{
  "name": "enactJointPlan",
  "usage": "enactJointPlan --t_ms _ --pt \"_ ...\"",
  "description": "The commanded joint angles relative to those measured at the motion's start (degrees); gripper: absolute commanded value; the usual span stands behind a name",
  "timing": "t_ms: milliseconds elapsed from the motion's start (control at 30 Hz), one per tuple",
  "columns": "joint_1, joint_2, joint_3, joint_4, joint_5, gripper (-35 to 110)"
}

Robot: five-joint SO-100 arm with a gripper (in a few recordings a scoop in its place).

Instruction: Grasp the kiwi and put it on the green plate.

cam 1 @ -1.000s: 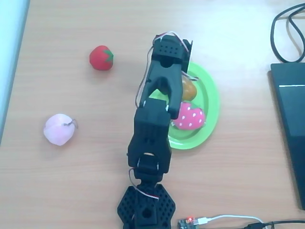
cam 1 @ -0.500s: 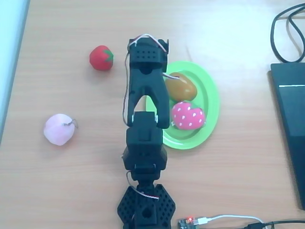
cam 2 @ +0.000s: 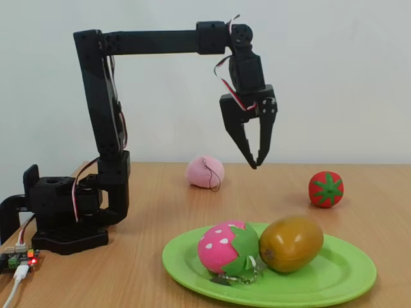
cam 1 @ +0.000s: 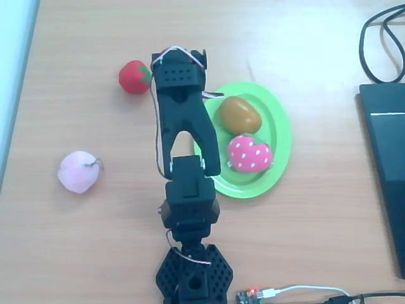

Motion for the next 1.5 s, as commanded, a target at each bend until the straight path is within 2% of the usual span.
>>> enactJointPlan --t_ms 0,167,433,800,1000,1233,1467 --pt "-1.6 2.7 1.1 -0.3 -0.5 -8" --pt "-4.2 7.3 7.9 -5.7 -3.9 -8" --pt "-7.3 20.0 24.7 -13.7 -3.5 -8" --pt "-7.6 43.9 51.3 -27.6 -5.3 -8" --pt "-7.4 54.3 60.3 -28.8 -6.2 -8" --pt "-5.9 78.1 73.5 -27.7 -7.5 -8" --pt "-3.7 87.4 79.3 -25.1 -10.8 -8"
